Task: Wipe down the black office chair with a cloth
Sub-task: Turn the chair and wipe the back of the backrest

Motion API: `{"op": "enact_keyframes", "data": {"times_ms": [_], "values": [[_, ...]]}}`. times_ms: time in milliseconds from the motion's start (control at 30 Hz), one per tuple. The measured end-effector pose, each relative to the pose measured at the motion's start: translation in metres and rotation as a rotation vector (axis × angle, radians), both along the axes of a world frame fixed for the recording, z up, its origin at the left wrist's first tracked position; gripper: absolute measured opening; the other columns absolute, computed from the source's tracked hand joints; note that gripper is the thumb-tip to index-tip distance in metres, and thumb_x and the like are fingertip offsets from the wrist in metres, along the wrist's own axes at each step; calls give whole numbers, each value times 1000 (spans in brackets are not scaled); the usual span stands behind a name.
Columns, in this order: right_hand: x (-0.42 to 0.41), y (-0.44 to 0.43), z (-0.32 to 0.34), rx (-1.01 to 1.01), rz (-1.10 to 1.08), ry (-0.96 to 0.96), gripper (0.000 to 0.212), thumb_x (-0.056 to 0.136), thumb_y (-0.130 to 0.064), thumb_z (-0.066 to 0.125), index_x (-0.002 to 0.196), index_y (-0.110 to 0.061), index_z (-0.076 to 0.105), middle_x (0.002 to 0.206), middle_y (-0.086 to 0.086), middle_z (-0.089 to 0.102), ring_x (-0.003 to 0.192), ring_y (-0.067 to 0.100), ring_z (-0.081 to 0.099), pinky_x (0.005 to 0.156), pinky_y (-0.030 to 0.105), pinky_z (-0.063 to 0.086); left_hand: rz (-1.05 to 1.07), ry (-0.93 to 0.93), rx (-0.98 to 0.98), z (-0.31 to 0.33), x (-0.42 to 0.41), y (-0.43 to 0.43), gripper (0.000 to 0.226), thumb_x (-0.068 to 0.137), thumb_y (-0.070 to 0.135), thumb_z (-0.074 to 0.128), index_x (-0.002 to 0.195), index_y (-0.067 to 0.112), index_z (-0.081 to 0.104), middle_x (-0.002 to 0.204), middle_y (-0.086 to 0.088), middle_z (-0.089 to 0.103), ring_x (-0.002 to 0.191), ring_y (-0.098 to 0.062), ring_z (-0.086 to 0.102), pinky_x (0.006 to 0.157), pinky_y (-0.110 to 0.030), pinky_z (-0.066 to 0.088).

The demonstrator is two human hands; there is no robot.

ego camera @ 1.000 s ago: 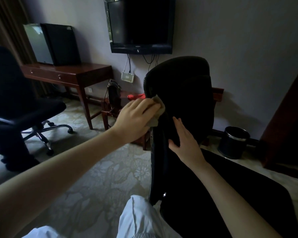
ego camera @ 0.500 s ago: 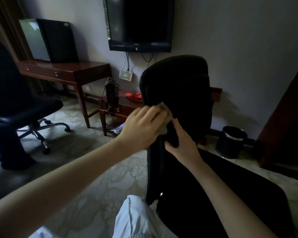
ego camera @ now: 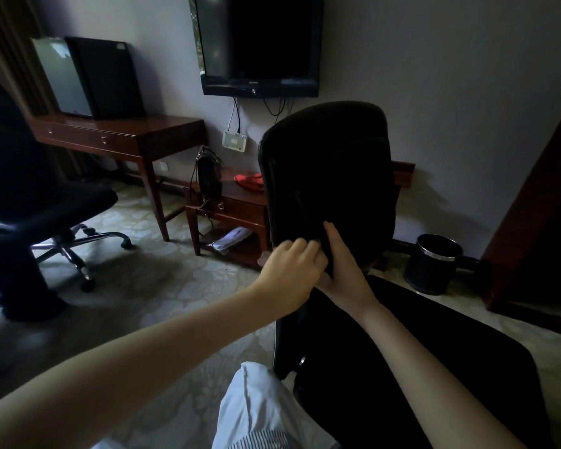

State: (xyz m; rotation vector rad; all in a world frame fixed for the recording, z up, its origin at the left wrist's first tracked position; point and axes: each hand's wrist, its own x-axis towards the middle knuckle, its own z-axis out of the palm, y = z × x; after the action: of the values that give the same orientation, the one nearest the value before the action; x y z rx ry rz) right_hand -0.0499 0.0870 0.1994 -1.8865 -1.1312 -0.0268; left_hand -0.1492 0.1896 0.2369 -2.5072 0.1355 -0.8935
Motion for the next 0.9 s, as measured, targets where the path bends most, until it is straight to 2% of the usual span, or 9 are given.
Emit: {"op": "enact_keyframes", "data": {"times_ms": [100,200,267,367,500,633,700,800,900], "values": [[0,1,1,-32,-7,-32,96,79,-23,75,151,-21,12,157,1,16,144,11,12,117,38,20,-124,-47,-42,-7,-8,12,33,58,16,74,89,15,64,79,-1,61,65,-19,56,54,-27,45],[-2,0,2,-39,-30,-33,94,80,-24,73,150,-24,10,158,-3,11,144,8,9,116,27,13,-110,-199,-75,22,-11,24,25,76,22,57,99,12,57,84,-6,61,67,-24,57,55,-32,48],[-3,0,1,-43,-46,-54,95,80,-22,73,150,-23,10,157,-3,10,144,9,9,115,26,11,-55,-321,-119,48,-11,32,27,80,24,49,98,10,63,86,-9,63,69,-26,59,56,-32,48],[-3,1,-1,-53,-56,-56,94,81,-22,72,150,-25,8,158,-4,7,144,9,7,115,26,10,-60,-416,-172,60,-11,44,30,79,21,49,97,7,69,91,-9,65,73,-25,60,60,-32,47],[-5,-2,0,-92,-30,4,91,86,-21,67,149,-31,2,158,-9,1,143,5,1,112,22,5,-187,-390,-218,18,-13,54,28,85,15,47,106,5,64,97,-14,65,76,-28,61,67,-35,49],[-7,0,-1,-92,-48,-59,88,87,-16,65,150,-21,4,158,0,2,144,8,2,114,24,8,-283,-280,-285,-36,-19,56,32,98,25,30,108,8,55,99,-11,60,75,-27,60,64,-37,48],[-9,-1,-1,-110,-52,-75,86,88,-13,64,150,-19,5,158,3,2,144,11,3,113,22,7,-296,-167,-258,-66,-22,55,24,97,24,38,109,9,52,101,-9,56,72,-26,58,61,-36,50],[-12,-2,1,-131,-66,-76,85,89,-12,62,151,-19,4,159,3,2,145,15,4,114,24,8,-263,-51,-224,-83,-25,52,26,87,27,49,107,10,50,94,-9,63,70,-25,60,59,-33,51],[-14,-1,0,-114,-58,-63,85,89,-9,61,151,-19,4,158,4,1,145,18,4,118,33,11,-269,-188,-259,-56,-25,50,28,82,24,51,107,11,50,94,-9,63,73,-25,59,62,-33,49]]}}
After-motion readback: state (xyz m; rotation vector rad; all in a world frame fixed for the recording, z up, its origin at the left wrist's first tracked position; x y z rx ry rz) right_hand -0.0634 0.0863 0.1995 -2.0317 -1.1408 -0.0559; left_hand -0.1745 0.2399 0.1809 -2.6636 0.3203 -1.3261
